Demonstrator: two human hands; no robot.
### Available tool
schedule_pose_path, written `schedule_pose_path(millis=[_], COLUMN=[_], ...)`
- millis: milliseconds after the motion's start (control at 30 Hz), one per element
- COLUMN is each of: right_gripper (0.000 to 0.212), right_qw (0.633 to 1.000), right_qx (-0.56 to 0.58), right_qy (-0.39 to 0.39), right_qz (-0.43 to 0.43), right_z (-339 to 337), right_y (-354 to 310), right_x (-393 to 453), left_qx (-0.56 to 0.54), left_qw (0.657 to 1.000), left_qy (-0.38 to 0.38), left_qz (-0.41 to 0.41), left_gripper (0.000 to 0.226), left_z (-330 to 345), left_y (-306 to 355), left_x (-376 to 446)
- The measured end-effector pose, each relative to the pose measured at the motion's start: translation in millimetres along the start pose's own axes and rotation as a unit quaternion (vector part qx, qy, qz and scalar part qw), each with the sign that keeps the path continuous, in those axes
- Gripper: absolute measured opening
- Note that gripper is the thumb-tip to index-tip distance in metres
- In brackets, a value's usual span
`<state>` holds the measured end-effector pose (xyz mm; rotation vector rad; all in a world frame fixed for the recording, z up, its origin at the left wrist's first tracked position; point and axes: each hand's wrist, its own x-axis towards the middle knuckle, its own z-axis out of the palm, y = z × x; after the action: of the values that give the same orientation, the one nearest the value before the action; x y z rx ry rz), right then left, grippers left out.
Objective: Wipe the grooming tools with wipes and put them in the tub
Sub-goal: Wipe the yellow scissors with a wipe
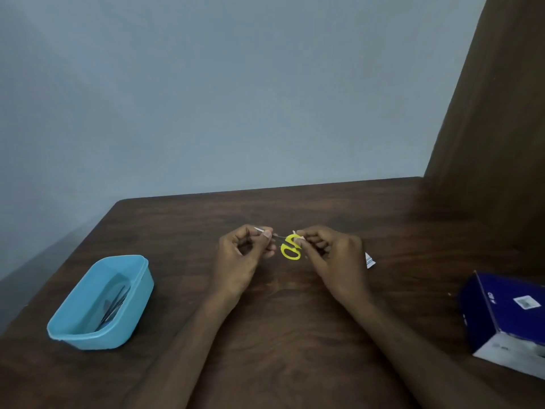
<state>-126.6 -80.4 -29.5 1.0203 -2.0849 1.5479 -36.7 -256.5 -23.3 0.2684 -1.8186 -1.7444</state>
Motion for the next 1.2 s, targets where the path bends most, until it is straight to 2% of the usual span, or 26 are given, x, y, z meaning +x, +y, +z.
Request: schedule_pose_path(millis=[100, 200, 333, 433, 533, 600, 733, 900, 1100, 1200], right_gripper=[0.002, 0.004, 0.009, 0.015, 0.009, 0.014, 0.035, 0.050, 0.042, 0.028], right_qw=[0.997, 0.997, 0.994, 0.983, 0.980, 0.988, 0.995, 0.985, 0.972, 0.979], right_qx=[-0.036, 0.021, 0.083, 0.126, 0.121, 0.100, 0.041, -0.012, -0.081, -0.097], right_qy=[0.005, 0.014, 0.068, 0.063, 0.039, -0.001, -0.081, -0.116, -0.127, -0.080], right_qz=[-0.065, -0.070, 0.037, 0.120, 0.151, 0.116, -0.050, -0.128, -0.181, -0.162], right_z=[-0.4, -1.9, -7.7, -7.0, -3.2, -1.4, -0.5, 0.7, 7.9, 2.1], right_y=[0.7, -7.9, -3.1, 10.7, 9.2, 3.4, -6.3, -8.1, 4.6, 11.1], right_x=[1.4, 2.2, 5.4, 7.7, 8.1, 5.3, -0.4, -2.1, -1.9, 1.8], left_qx=[-0.004, -0.004, -0.016, -0.027, 0.008, 0.007, -0.003, -0.025, -0.043, -0.032], left_qw=[1.000, 0.998, 0.998, 0.999, 0.999, 0.999, 1.000, 0.997, 0.992, 0.992], left_qy=[0.021, 0.051, 0.055, 0.025, -0.028, -0.028, 0.018, 0.067, 0.118, 0.116], left_qz=[-0.012, -0.026, -0.031, -0.023, -0.019, -0.015, -0.012, -0.022, -0.032, -0.022], left_gripper=[0.014, 0.014, 0.011, 0.011, 0.011, 0.012, 0.015, 0.017, 0.027, 0.022], left_z=[1.2, 3.4, 7.8, 10.2, 11.8, 13.3, 14.8, 17.7, 14.1, 11.8], left_y=[3.3, 4.8, 8.5, 13.2, 13.1, 10.8, 5.9, 5.1, 3.3, -0.4], left_x=[-1.5, -0.8, -2.9, -5.0, -5.4, -3.9, 2.0, 6.1, 11.0, 12.4])
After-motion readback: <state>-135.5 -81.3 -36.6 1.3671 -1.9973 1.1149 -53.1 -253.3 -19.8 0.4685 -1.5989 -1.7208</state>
